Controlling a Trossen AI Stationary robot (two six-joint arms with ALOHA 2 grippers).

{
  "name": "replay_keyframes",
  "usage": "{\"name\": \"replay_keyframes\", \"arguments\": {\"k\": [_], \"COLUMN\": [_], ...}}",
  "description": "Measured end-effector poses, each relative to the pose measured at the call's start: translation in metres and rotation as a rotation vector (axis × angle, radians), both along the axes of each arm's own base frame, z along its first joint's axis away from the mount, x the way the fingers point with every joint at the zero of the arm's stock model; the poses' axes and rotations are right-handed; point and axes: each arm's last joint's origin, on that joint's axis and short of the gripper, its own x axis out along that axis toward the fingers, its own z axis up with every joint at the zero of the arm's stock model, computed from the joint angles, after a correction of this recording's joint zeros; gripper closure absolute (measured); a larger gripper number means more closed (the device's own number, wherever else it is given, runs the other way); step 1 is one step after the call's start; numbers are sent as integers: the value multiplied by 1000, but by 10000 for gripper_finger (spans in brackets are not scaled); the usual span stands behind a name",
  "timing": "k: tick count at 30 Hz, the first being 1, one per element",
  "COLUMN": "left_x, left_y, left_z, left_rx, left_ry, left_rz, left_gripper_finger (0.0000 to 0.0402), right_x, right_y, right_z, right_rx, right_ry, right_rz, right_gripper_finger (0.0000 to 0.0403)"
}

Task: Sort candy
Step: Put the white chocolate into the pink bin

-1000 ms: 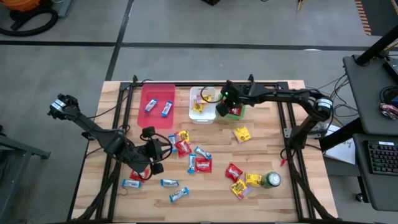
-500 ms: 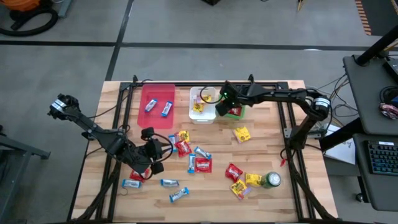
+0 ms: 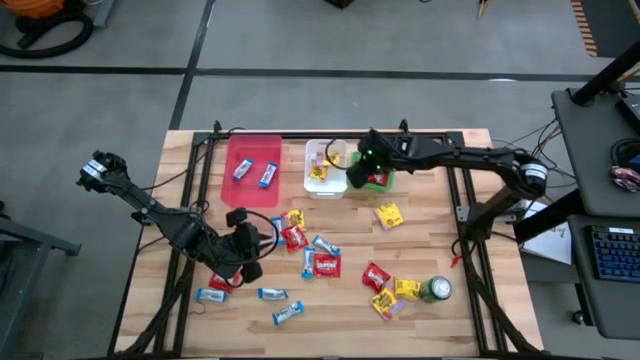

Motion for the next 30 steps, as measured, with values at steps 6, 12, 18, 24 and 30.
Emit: {"name": "replay_keyframes", "arguments": {"k": [6, 12, 18, 24, 30], "left_x": [-1, -3, -6, -7, -2], "left_y": [0, 4, 5, -13, -34], "left_z": [-1, -7, -19, -21, -36], "left_rx": [1, -83, -192, -279, -198], "left_ry": [23, -41, -15, 116, 146], "left_rz": [-13, 135, 176, -106, -238], "left_gripper_finger": [337, 322, 319, 314, 260], "right_x": [0, 2, 6, 7, 7], "right_y": [32, 64, 94, 112, 118], "right_z": [20, 29, 28, 28, 28], "right_rx": [-25, -32, -27, -24, -24], "right_ry": [-61, -93, -93, -94, -94], "right_rz": [100, 202, 303, 360, 380], "right_gripper_finger": [310, 310, 310, 310, 310]}}
